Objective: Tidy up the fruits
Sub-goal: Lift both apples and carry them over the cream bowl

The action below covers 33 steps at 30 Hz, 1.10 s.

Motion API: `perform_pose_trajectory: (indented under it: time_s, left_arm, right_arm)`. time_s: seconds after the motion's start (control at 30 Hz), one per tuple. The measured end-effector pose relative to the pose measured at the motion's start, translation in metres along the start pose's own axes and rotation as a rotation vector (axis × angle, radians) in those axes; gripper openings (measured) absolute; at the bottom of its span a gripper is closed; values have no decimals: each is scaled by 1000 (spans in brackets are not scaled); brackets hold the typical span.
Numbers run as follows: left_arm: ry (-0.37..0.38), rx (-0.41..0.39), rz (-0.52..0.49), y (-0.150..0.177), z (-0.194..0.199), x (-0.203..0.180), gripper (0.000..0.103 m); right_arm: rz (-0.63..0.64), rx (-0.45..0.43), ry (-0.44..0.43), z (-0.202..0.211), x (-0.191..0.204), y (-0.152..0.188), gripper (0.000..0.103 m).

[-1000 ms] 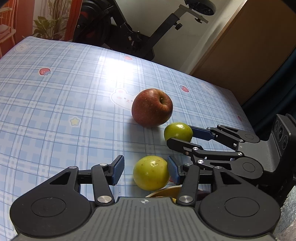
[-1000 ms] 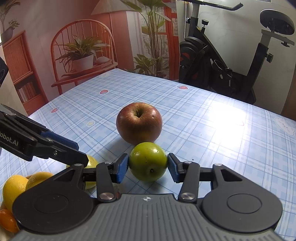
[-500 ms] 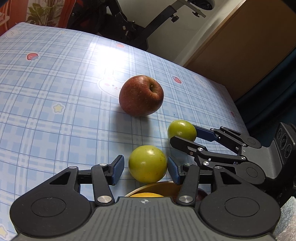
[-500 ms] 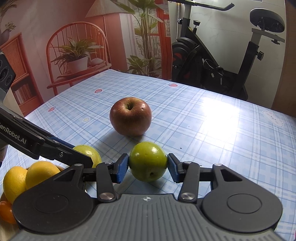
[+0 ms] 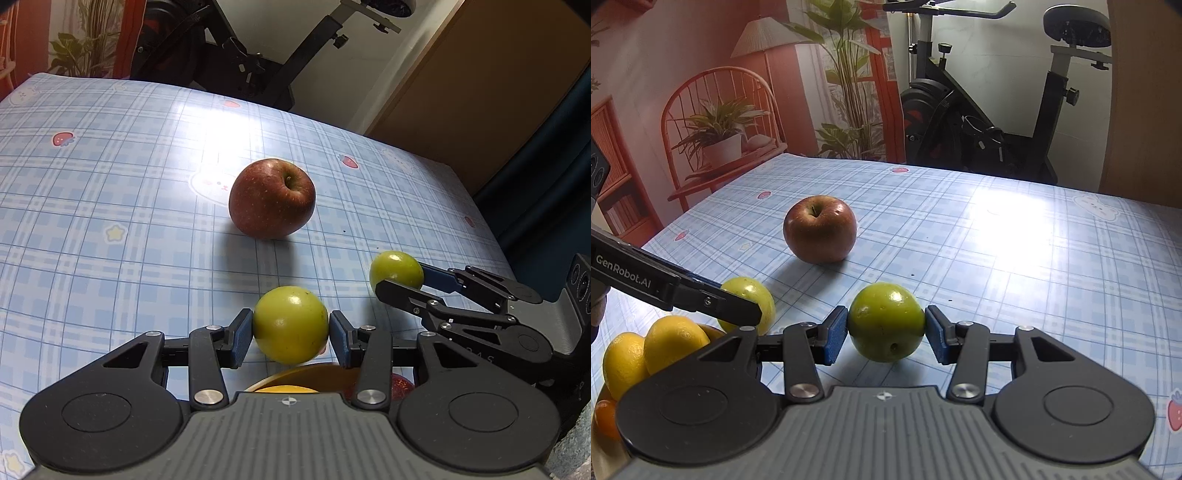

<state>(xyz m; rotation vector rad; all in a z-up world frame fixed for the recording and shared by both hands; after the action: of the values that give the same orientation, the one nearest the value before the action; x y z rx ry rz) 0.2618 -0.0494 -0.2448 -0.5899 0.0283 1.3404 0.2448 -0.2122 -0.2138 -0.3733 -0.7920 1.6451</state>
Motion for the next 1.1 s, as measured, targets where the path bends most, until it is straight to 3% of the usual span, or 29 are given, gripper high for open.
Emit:
perform_pose_trajectory:
  time_s: [0.3, 0.53, 1.1]
  left_arm:
    - [-24, -88, -51, 5, 45, -14, 47]
    - [-21, -100, -99, 29, 71, -31, 47]
    - [-42, -14, -200, 125, 90, -54, 47]
  right_arm:
    - [-16, -36, 5, 34, 7, 9, 48]
    - [6, -63, 4, 65, 31, 21, 48]
    - [-3, -52, -42, 109, 86, 70, 48]
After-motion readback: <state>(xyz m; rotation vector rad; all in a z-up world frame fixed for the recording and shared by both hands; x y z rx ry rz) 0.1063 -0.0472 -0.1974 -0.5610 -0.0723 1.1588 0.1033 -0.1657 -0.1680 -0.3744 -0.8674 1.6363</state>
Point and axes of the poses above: each gripper's, at about its wrist camera, not at the fingertips, and z roughly against the way its jaws point, x to its left, y to its underside, the point moved 7 cm from there along -z, roughly the way its jaws point, and after that the axes turned 11 degrees about x, right-handed, at the moved point
